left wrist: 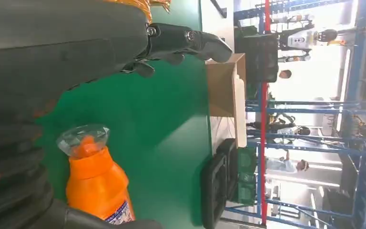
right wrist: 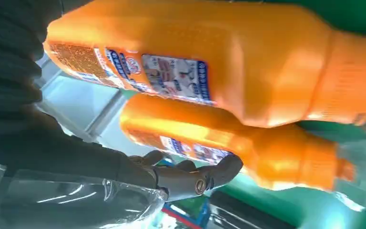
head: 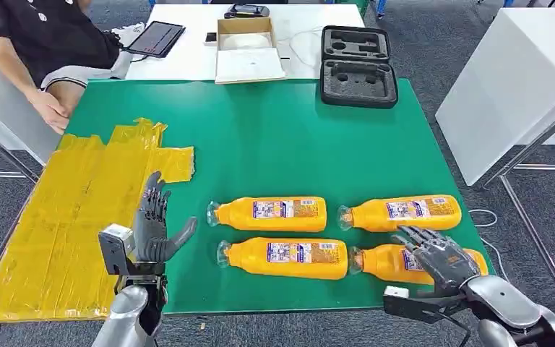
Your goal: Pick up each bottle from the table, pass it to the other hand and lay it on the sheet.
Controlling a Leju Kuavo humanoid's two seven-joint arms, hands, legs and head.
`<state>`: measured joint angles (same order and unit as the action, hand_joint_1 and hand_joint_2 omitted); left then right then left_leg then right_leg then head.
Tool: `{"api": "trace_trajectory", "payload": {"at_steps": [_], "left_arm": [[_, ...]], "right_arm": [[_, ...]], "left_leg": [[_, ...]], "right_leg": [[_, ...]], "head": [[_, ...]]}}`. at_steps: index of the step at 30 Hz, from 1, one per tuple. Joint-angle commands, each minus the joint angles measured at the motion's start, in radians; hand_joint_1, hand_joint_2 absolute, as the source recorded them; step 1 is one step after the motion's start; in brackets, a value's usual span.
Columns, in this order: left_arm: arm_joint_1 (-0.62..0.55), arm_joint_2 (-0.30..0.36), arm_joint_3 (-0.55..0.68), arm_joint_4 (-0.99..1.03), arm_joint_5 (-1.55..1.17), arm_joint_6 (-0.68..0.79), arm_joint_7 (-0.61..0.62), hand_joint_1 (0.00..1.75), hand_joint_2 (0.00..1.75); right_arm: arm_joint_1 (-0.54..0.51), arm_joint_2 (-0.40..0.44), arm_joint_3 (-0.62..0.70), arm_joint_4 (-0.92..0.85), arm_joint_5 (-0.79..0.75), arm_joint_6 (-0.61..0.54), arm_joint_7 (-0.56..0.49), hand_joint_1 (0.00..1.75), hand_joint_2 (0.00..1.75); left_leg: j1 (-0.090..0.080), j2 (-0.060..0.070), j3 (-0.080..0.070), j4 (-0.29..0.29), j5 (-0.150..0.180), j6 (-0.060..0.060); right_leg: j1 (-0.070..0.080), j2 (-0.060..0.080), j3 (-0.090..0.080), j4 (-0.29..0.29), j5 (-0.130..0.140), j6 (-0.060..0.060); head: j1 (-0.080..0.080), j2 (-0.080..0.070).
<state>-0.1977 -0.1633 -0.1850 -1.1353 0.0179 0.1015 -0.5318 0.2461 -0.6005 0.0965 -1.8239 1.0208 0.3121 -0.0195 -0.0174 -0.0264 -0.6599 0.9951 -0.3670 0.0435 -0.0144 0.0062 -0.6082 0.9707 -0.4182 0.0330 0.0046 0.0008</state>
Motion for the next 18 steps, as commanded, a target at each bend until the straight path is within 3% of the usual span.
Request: {"api": "trace_trajectory", "payload": {"at_steps": [1,2,9,18], "left_arm": [[-0.013,0.015,0.015,0.017,0.004,-0.004,0.019,0.0,1.75],[-0.01,0.016,0.017,0.017,0.005,-0.005,0.021,0.0,1.75],[-0.009,0.017,0.02,0.059,0.008,-0.01,0.021,0.0,1.75],[-0.029,0.013,0.015,0.101,0.009,-0.02,0.012,0.0,1.75]], "right_arm": [[-0.007,-0.056,0.067,0.0,-0.058,0.075,0.055,0.0,1.75],[-0.007,-0.056,0.06,0.014,-0.073,0.083,0.06,0.0,1.75],[0.042,-0.022,-0.002,0.069,-0.096,0.076,0.109,0.0,1.75],[0.083,-0.036,-0.138,0.08,-0.152,0.08,0.083,0.0,1.75]], "left_leg": [[0.001,0.003,0.005,0.001,-0.003,-0.003],[0.002,0.005,0.01,0.003,-0.007,-0.006],[0.002,0.001,0.007,-0.001,-0.003,-0.004],[0.001,-0.001,0.005,0.0,-0.002,-0.003]], "right_leg": [[0.001,0.001,0.005,0.0,-0.002,-0.001],[0.003,0.001,0.011,0.0,-0.006,-0.003],[0.002,-0.001,0.008,-0.002,-0.002,-0.002],[0.001,-0.003,0.006,-0.001,-0.002,-0.001]], "head": [[0.0,0.0],[0.0,0.0],[0.0,0.0],[0.0,0.0]]}}
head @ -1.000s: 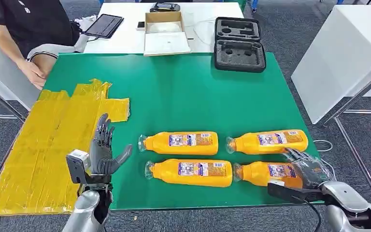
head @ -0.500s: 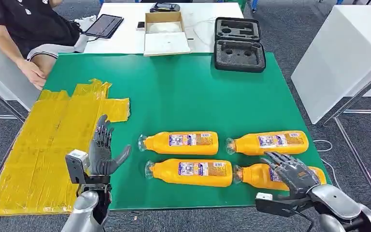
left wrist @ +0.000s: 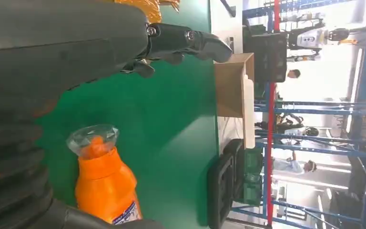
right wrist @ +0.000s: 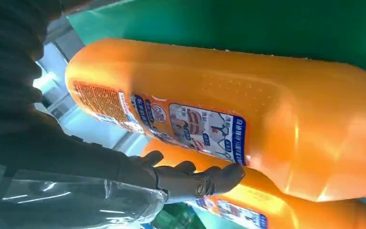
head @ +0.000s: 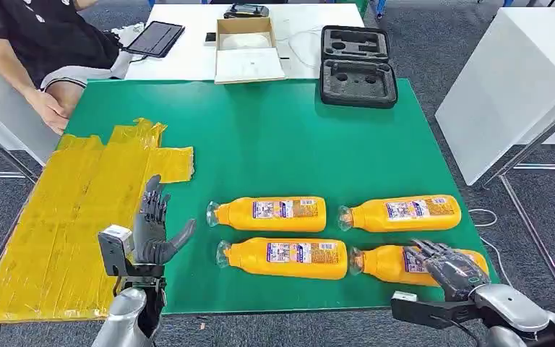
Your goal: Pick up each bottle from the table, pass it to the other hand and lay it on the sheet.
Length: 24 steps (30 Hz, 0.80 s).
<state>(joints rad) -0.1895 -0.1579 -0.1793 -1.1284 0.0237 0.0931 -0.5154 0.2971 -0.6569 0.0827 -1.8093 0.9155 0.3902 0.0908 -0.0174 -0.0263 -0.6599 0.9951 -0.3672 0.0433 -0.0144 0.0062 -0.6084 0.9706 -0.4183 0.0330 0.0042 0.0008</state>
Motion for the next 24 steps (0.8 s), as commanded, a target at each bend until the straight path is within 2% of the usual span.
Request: {"api": "trace_trajectory", "payload": {"at_steps": [1,9,13,15,16,19,24], "left_arm": [[-0.037,0.008,0.009,0.094,0.003,-0.012,-0.004,0.0,1.75],[-0.039,0.01,0.009,0.106,0.004,-0.014,-0.005,0.0,1.75],[-0.04,0.006,0.01,0.12,0.007,-0.018,-0.008,0.0,1.75],[-0.041,0.004,0.01,0.127,0.008,-0.018,-0.007,0.0,1.75],[-0.043,0.002,0.008,0.134,0.011,-0.019,-0.005,0.0,1.75],[-0.044,0.001,0.004,0.141,0.007,-0.021,-0.006,0.0,1.75],[-0.047,0.001,-0.005,0.146,0.005,-0.025,-0.005,0.0,1.75]], "right_arm": [[0.032,0.021,-0.124,0.066,-0.047,0.001,-0.027,0.0,1.75],[0.027,0.026,-0.149,0.084,-0.052,0.003,-0.034,0.0,1.75],[0.022,0.034,-0.188,0.12,-0.062,0.0,-0.057,0.0,1.75],[0.016,0.043,-0.19,0.138,-0.056,-0.003,-0.065,0.0,1.75],[-0.002,0.055,-0.184,0.164,-0.038,-0.009,-0.065,0.0,1.75],[-0.024,0.073,-0.182,0.197,-0.013,-0.009,-0.069,0.0,1.75],[-0.011,0.102,-0.185,0.207,0.002,0.004,-0.074,0.0,1.75]], "left_leg": [[0.001,0.0,0.007,0.0,-0.003,-0.003],[0.001,0.001,0.004,0.0,-0.002,-0.003],[0.001,0.001,0.009,0.0,-0.004,-0.004],[0.001,0.001,0.005,-0.001,-0.002,-0.003],[0.002,0.001,0.008,0.0,-0.003,-0.004],[0.001,0.002,0.006,-0.001,-0.002,-0.003],[0.002,0.001,0.008,0.0,-0.003,-0.004]], "right_leg": [[0.001,-0.003,0.008,-0.001,-0.003,-0.001],[0.001,-0.001,0.005,-0.002,-0.001,-0.001],[0.002,-0.001,0.01,-0.002,-0.004,-0.002],[0.001,-0.001,0.006,-0.002,-0.001,-0.001],[0.002,-0.001,0.01,-0.003,-0.003,-0.002],[0.002,0.0,0.007,-0.003,-0.001,-0.001],[0.003,-0.002,0.01,-0.003,-0.003,-0.002]], "head": [[0.0,0.0],[0.0,0.0],[0.0,0.0],[0.0,0.0],[0.0,0.0],[0.0,0.0],[0.0,0.0]]}}
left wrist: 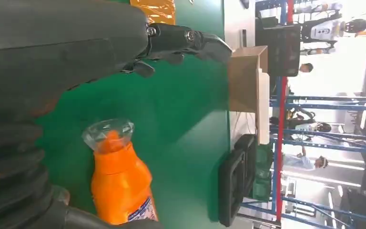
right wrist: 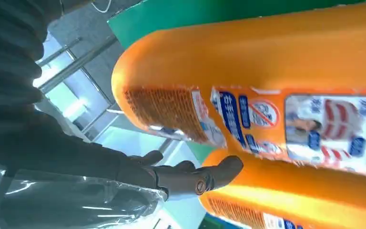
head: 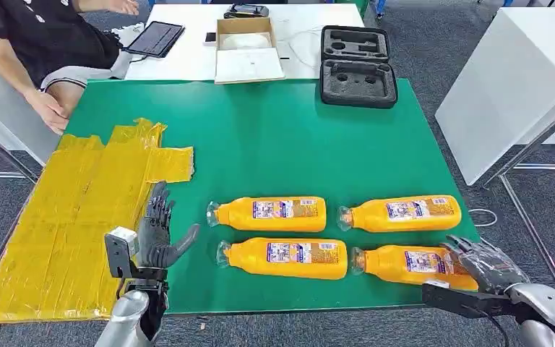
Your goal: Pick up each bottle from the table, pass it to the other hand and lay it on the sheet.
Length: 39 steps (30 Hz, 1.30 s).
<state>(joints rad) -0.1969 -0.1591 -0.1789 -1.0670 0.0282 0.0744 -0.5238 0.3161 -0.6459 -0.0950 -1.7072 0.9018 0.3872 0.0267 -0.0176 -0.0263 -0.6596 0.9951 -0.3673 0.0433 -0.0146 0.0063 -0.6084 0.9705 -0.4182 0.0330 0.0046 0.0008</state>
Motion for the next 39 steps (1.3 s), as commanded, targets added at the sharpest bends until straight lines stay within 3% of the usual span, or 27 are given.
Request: {"api": "trace_trajectory", "payload": {"at_steps": [1,34,35,39], "left_arm": [[-0.039,0.002,-0.006,0.084,0.0,-0.006,0.004,0.0,1.75],[-0.039,0.002,-0.007,0.083,0.0,-0.006,0.004,0.0,1.75],[-0.035,-0.002,-0.009,0.087,-0.006,0.0,0.022,0.0,1.75],[-0.033,-0.004,-0.015,0.097,-0.007,0.006,0.019,0.0,1.75]], "right_arm": [[-0.027,0.096,-0.005,0.109,0.015,0.008,-0.01,0.0,1.75],[-0.035,0.096,-0.001,0.119,0.018,0.009,-0.012,0.0,1.75],[-0.071,0.138,0.04,0.174,0.069,0.073,-0.008,1.75,1.75],[-0.105,0.172,0.086,0.247,0.109,0.022,-0.005,1.75,1.75]], "left_leg": [[0.002,0.001,0.006,-0.001,-0.002,-0.003],[0.002,0.001,0.007,0.0,-0.003,-0.004],[0.002,0.001,0.006,0.0,-0.002,-0.003],[0.004,0.002,0.009,-0.002,-0.003,-0.004]], "right_leg": [[0.002,-0.001,0.007,-0.003,-0.001,-0.002],[0.002,-0.001,0.008,-0.002,-0.002,-0.002],[0.002,-0.001,0.007,-0.002,-0.002,-0.002],[0.004,0.0,0.011,-0.006,-0.001,-0.002]], "head": [[0.0,0.0],[0.0,0.0],[0.0,0.0],[0.0,0.0]]}}
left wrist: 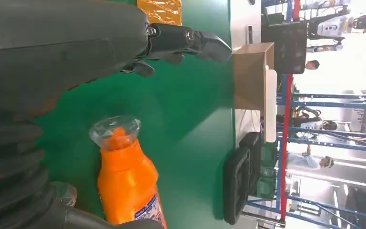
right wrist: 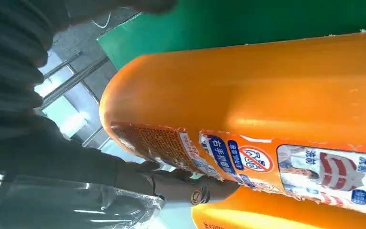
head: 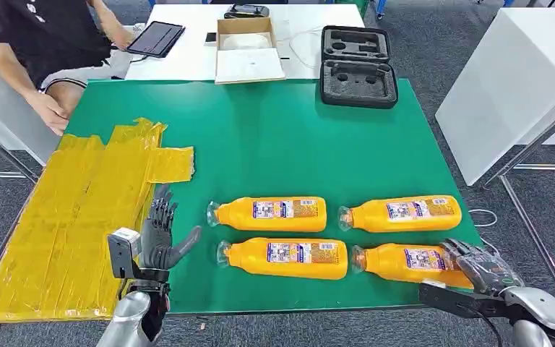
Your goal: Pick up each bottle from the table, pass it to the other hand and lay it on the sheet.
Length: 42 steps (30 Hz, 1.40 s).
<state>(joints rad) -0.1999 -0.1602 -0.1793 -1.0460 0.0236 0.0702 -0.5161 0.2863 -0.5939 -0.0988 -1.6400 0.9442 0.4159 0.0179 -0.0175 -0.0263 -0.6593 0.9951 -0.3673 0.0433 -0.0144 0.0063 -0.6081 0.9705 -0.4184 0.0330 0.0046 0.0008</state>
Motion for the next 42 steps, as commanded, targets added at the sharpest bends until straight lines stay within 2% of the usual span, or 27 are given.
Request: {"api": "trace_trajectory", "payload": {"at_steps": [1,2,20,22,24,25,27,31,38,39,42], "left_arm": [[-0.029,-0.003,-0.015,0.077,-0.002,0.01,0.012,0.0,1.75],[-0.03,-0.003,-0.015,0.077,-0.002,0.01,0.012,0.0,1.75],[-0.028,-0.002,-0.013,0.082,0.001,0.01,0.012,0.0,1.75],[-0.033,-0.004,-0.015,0.084,-0.001,0.01,0.009,0.0,1.75],[-0.035,-0.003,-0.014,0.08,-0.001,0.011,0.008,0.0,1.75],[-0.033,-0.002,-0.009,0.075,0.0,0.014,0.008,0.0,1.75],[-0.022,0.004,-0.003,0.059,0.001,0.015,0.008,0.0,1.75],[-0.015,0.007,0.002,0.049,0.001,0.014,0.008,0.0,1.75],[-0.015,0.006,0.002,0.049,0.001,0.014,0.008,0.0,1.75],[-0.013,0.004,0.007,0.046,0.0,0.01,0.008,0.0,1.75],[-0.01,0.002,0.016,0.041,-0.005,0.013,0.007,0.0,1.75]], "right_arm": [[-0.072,0.118,0.087,0.182,0.066,-0.007,0.004,1.75,1.75],[-0.066,0.111,0.087,0.175,0.063,-0.006,0.002,1.75,1.75],[-0.044,0.105,0.074,0.16,0.048,-0.004,0.001,1.75,1.75],[-0.032,0.104,0.069,0.156,0.045,-0.004,0.003,1.75,1.75],[-0.034,0.109,0.066,0.151,0.044,-0.02,-0.004,1.75,1.75],[-0.044,0.116,0.069,0.145,0.048,-0.065,-0.034,1.75,1.75],[-0.084,0.157,0.062,0.129,0.009,-0.138,-0.114,1.75,1.75],[-0.111,0.173,0.066,0.12,0.0,-0.14,-0.122,1.75,1.75],[-0.104,0.172,0.061,0.123,-0.001,-0.143,-0.122,1.75,1.75],[-0.107,0.194,0.042,0.108,-0.033,-0.176,-0.185,1.75,1.75],[-0.141,0.26,0.013,0.084,-0.058,-0.236,-0.241,1.75,1.75]], "left_leg": [[0.003,0.002,0.006,-0.001,-0.002,-0.003],[0.003,0.002,0.01,-0.001,-0.003,-0.004],[0.003,0.001,0.01,-0.001,-0.002,-0.003],[0.003,0.0,0.014,-0.001,-0.004,-0.004],[0.002,0.0,0.011,-0.001,-0.002,-0.002],[0.003,0.0,0.015,0.0,-0.004,-0.005],[0.003,0.001,0.012,-0.001,-0.002,-0.003],[0.003,0.007,0.012,-0.001,-0.003,-0.004],[0.002,0.003,0.011,0.0,-0.002,-0.003],[0.002,0.004,0.012,0.0,-0.004,-0.004],[0.002,0.004,0.01,0.0,-0.002,-0.003]], "right_leg": [[0.003,-0.001,0.008,-0.004,-0.001,-0.002],[0.004,-0.001,0.011,-0.004,-0.002,-0.002],[0.003,-0.002,0.011,-0.003,-0.001,-0.001],[0.003,-0.003,0.015,-0.003,-0.003,-0.002],[0.002,-0.002,0.011,-0.002,-0.001,-0.001],[0.004,-0.004,0.017,-0.003,-0.004,-0.002],[0.003,-0.002,0.012,-0.003,-0.002,-0.002],[0.003,0.004,0.012,-0.002,-0.001,-0.002],[0.002,0.001,0.011,-0.002,-0.001,-0.001],[0.003,0.001,0.013,-0.002,-0.002,-0.002],[0.002,0.002,0.01,-0.002,-0.001,-0.001]], "head": [[0.0,0.0],[0.0,0.0],[0.0,0.0],[0.0,0.0],[0.0,0.0],[0.0,0.0],[0.0,0.0],[0.0,0.0],[0.0,0.0],[0.0,0.0],[0.0,0.0]]}}
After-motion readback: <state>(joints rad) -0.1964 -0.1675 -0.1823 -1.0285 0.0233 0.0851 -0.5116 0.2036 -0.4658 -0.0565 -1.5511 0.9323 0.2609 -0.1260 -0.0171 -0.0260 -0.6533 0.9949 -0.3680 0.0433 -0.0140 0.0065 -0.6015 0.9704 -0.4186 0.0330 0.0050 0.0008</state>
